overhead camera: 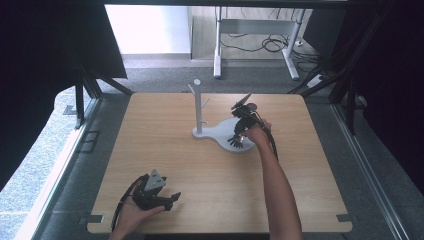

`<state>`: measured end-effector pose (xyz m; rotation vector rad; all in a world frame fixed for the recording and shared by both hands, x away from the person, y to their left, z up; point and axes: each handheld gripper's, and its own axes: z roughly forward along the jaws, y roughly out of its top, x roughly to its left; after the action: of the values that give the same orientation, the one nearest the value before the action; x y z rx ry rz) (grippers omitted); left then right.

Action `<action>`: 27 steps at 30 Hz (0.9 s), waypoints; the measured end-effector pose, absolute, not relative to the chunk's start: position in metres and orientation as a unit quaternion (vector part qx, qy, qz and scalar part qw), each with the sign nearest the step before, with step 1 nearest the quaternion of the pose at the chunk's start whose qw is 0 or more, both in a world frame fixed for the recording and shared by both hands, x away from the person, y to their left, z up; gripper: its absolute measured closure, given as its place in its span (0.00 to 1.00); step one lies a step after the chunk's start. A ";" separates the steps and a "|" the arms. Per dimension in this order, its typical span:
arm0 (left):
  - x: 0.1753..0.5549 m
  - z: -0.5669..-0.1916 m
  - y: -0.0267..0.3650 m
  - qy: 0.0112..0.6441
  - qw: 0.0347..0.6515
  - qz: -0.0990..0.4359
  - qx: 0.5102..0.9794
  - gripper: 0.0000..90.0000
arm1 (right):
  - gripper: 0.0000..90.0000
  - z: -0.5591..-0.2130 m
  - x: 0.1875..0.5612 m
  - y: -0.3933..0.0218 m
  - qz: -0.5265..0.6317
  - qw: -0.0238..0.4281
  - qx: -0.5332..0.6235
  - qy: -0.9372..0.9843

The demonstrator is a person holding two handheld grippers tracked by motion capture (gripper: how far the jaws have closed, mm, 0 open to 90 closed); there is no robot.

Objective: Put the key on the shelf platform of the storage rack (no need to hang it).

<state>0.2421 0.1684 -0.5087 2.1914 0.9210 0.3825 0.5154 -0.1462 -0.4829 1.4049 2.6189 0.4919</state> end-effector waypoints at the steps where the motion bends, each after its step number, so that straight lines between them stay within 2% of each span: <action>1: 0.242 -0.509 0.168 0.357 0.359 0.148 0.850 0.28 | 0.91 -0.482 0.515 -0.146 0.165 0.066 0.465 0.867; 8: 0.243 -0.510 0.168 0.356 0.356 0.148 0.851 0.28 | 0.71 -0.467 0.509 -0.148 0.186 0.087 0.460 0.864; 13: 0.243 -0.511 0.167 0.355 0.354 0.146 0.853 0.28 | 0.62 -0.454 0.500 -0.151 0.195 0.090 0.453 0.865; 27: 0.242 -0.511 0.166 0.353 0.351 0.147 0.855 0.28 | 0.57 -0.432 0.445 -0.156 0.245 0.083 0.397 0.880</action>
<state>0.2421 0.1655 -0.5111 2.2122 0.9137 0.3813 0.4449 -0.1565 -0.4316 1.1867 2.6287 0.7308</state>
